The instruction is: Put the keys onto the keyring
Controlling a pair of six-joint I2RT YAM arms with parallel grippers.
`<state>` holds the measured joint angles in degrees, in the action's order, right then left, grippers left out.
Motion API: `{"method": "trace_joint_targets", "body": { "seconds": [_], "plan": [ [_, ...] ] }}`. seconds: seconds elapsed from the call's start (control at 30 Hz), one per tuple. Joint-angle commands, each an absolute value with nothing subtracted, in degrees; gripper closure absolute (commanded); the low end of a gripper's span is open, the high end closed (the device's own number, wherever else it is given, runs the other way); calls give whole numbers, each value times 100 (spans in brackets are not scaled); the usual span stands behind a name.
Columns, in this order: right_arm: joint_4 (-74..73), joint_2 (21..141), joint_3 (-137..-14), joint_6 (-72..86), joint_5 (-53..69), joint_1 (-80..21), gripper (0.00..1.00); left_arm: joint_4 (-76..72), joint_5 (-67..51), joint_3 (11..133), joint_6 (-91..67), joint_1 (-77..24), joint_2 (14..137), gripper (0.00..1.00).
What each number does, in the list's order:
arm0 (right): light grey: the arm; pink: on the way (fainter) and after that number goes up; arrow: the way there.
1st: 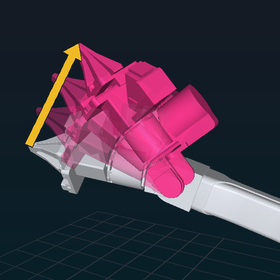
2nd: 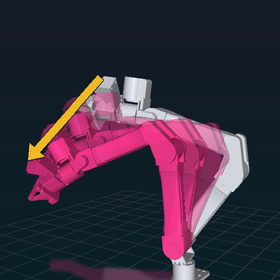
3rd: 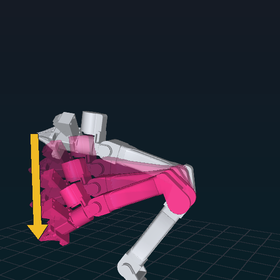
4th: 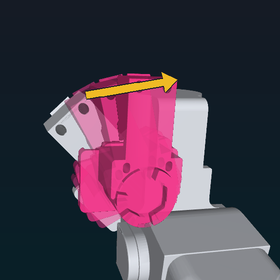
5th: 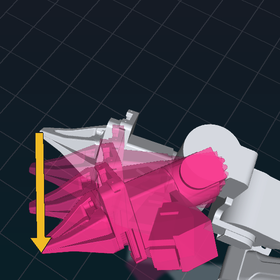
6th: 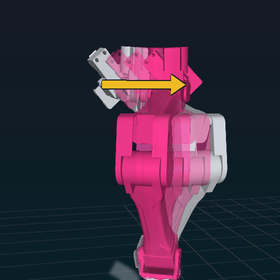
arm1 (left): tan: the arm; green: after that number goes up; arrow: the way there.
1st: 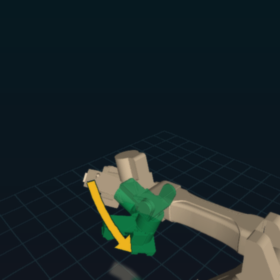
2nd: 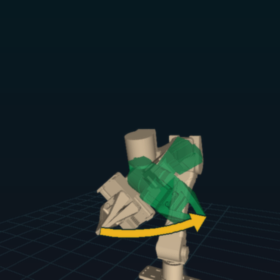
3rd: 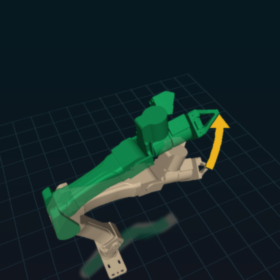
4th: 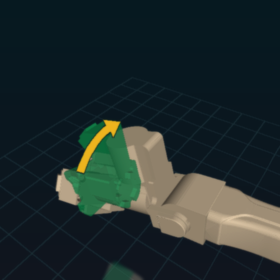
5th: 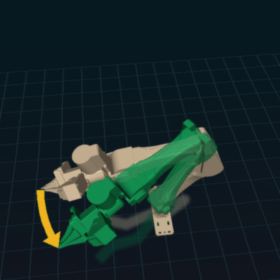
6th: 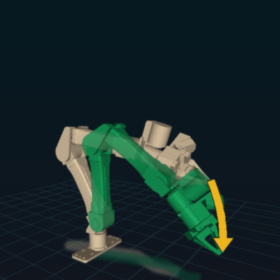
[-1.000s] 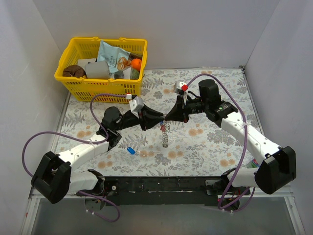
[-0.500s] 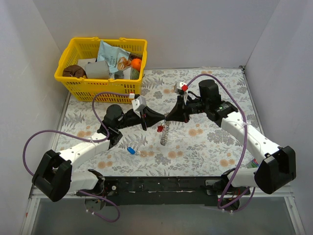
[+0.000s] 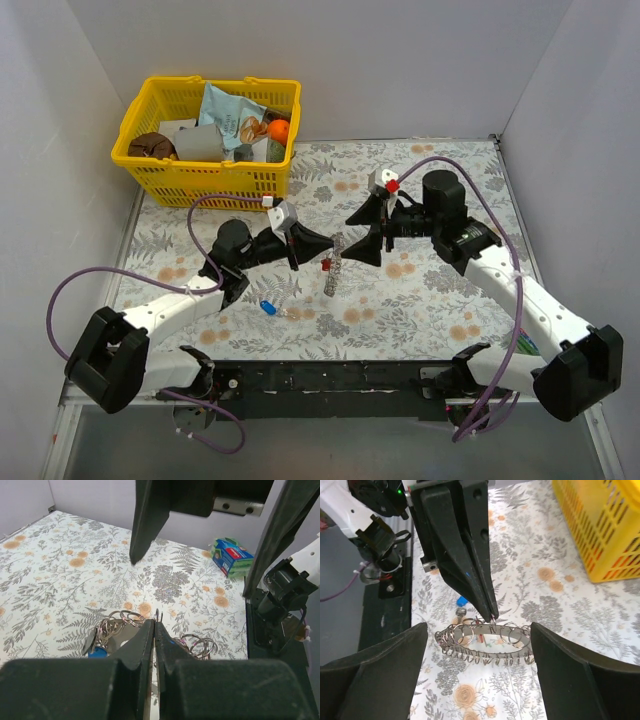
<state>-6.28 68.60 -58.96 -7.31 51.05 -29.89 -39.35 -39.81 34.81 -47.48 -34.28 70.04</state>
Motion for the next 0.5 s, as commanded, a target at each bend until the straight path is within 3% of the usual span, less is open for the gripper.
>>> {"method": "trace_joint_targets", "body": {
  "seconds": [0.0, 0.1, 0.47],
  "plan": [
    [131, 6329, -5696, -580, 4449, -2980, 7, -4578, -3744, 3218, -4790, -3419, 6627, 100],
    [263, 6170, -5599, -440, 4071, -2945, 2, -4737, -3683, 3041, -4773, -3419, 6478, 100],
    [501, 6152, -5449, -246, 4236, -2830, 2, -5861, -3858, 2392, -4799, -3410, 6258, 100]
  ]
}}
